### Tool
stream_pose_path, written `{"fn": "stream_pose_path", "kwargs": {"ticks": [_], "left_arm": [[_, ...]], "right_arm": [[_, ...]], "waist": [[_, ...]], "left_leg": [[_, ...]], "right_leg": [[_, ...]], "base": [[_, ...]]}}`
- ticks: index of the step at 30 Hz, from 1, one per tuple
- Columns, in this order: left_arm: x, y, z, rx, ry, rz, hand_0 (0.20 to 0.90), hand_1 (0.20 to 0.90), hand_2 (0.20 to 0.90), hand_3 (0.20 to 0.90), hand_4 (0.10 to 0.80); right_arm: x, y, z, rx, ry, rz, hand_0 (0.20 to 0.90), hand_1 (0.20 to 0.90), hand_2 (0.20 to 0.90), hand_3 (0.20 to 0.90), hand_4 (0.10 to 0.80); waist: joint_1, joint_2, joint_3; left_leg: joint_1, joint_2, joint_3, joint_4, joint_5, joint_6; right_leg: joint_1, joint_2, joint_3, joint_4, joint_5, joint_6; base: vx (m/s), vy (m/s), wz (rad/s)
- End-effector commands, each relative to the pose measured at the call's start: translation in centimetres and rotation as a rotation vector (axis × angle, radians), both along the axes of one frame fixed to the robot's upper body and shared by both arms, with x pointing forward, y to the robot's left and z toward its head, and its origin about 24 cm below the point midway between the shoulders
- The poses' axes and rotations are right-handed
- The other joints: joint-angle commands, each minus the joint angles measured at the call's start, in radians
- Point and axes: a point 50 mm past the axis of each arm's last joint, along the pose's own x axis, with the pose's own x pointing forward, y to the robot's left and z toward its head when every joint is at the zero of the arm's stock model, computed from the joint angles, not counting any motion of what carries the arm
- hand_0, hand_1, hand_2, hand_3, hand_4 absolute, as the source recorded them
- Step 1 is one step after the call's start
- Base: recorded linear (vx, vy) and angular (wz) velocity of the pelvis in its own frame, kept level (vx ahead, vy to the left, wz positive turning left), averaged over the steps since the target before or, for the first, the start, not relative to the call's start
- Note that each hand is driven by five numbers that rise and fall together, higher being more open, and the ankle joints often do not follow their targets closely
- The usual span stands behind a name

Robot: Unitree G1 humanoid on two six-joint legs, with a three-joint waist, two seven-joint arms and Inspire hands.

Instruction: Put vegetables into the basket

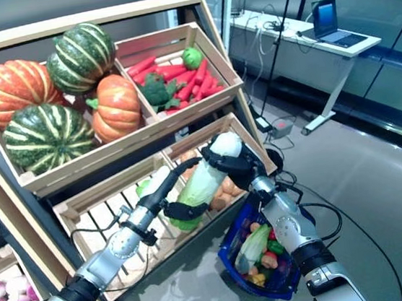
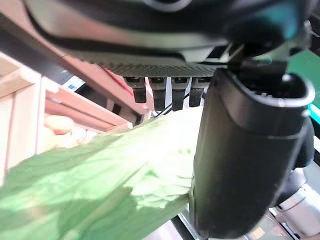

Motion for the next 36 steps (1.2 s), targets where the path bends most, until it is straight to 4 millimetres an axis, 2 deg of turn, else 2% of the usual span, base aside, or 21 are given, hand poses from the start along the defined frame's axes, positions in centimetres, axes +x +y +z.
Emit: {"fn": "stream_pose_path", "kwargs": {"ticks": [1,4,5,7,10,16,20,24,32,36], "left_arm": [[2.8,10.2,1.3,0.057,0.012,0.422,0.9,0.9,0.9,0.9,0.8],[2.4,10.4,1.1,-0.121,0.104,0.413,0.9,0.9,0.9,0.9,0.8],[2.4,10.3,1.1,-0.129,0.11,0.41,0.9,0.9,0.9,0.9,0.8],[1.9,10.0,0.7,-0.322,0.206,0.378,0.9,0.9,0.9,0.9,0.8],[1.6,9.7,0.7,-0.477,0.248,0.33,0.9,0.9,0.9,0.9,0.8],[1.5,9.1,1.8,-0.659,0.264,0.242,0.9,0.9,0.9,0.9,0.8],[1.7,9.4,3.2,-0.618,0.187,0.244,0.9,0.9,0.9,0.9,0.8],[2.1,10.1,5.0,-0.474,0.059,0.28,0.9,0.9,0.9,0.9,0.8],[2.5,10.1,6.9,-0.377,-0.046,0.295,0.9,0.9,0.9,0.9,0.8],[3.1,9.8,8.9,-0.337,-0.18,0.318,0.9,0.9,0.9,0.9,0.8]], "right_arm": [[2.0,-5.9,8.2,-0.098,-0.344,-0.187,0.3,0.3,0.3,0.3,0.4],[1.5,-7.5,7.5,-0.143,-0.307,-0.253,0.3,0.3,0.3,0.3,0.4],[1.5,-7.6,7.4,-0.145,-0.306,-0.256,0.3,0.3,0.3,0.3,0.4],[1.1,-8.5,6.8,-0.153,-0.286,-0.302,0.3,0.3,0.3,0.3,0.4],[0.7,-9.6,6.6,-0.156,-0.272,-0.36,0.3,0.3,0.3,0.3,0.4],[0.1,-10.9,5.9,-0.228,-0.247,-0.485,0.3,0.3,0.3,0.3,0.4],[-0.4,-12.2,5.0,-0.436,-0.186,-0.586,0.3,0.3,0.3,0.3,0.4],[-0.7,-13.9,4.5,-0.63,-0.121,-0.668,0.3,0.3,0.3,0.3,0.4],[-0.8,-16.0,4.1,-0.811,-0.013,-0.812,0.3,0.3,0.3,0.3,0.4],[0.2,-16.1,4.9,-0.822,0.007,-0.902,0.3,0.3,0.3,0.3,0.4]], "waist": [[-0.005,-0.012,-0.008],[-0.006,-0.011,-0.006],[-0.005,-0.01,-0.006],[-0.005,-0.01,-0.003],[-0.005,-0.008,0.001],[-0.003,-0.004,0.006],[-0.001,-0.003,0.011],[0.003,-0.004,0.017],[0.02,-0.002,0.038],[0.031,0.008,0.093]], "left_leg": [[-0.019,-0.016,-0.01,0.001,-0.044,0.03],[-0.02,-0.015,-0.007,0.001,-0.043,0.029],[-0.02,-0.014,-0.007,0.001,-0.043,0.029],[-0.019,-0.013,-0.003,0.001,-0.042,0.029],[-0.018,-0.011,0.001,0.001,-0.041,0.029],[-0.017,-0.011,0.002,0.001,-0.043,0.029],[-0.016,-0.01,0.003,0.001,-0.043,0.027],[-0.018,-0.01,-0.002,0.001,-0.04,0.025],[-0.024,-0.006,-0.009,0.001,-0.035,0.023],[-0.057,-0.003,-0.021,0.032,-0.025,0.023]], "right_leg": [[-0.001,0.007,0.012,0.005,0.016,-0.048],[-0.001,0.007,0.014,0.003,0.017,-0.049],[-0.001,0.007,0.014,0.003,0.017,-0.049],[-0.001,0.008,0.014,0.003,0.019,-0.05],[-0.002,0.008,0.014,0.004,0.021,-0.051],[-0.001,0.007,0.011,0.004,0.021,-0.052],[0.001,0.007,0.01,0.004,0.021,-0.053],[0.0,0.006,0.006,0.005,0.022,-0.051],[-0.003,0.003,-0.003,0.017,0.018,-0.053],[-0.058,-0.006,-0.008,0.103,-0.011,-0.062]], "base": [[0.0,0.0,0.0],[-0.002,-0.002,-0.05],[0.0,-0.002,-0.1],[-0.006,-0.004,-0.06],[0.0,0.0,0.0],[0.0,0.0,0.0],[0.0,0.0,0.0],[0.006,-0.017,0.0],[0.028,-0.047,0.01],[-0.09,-0.036,0.0]]}}
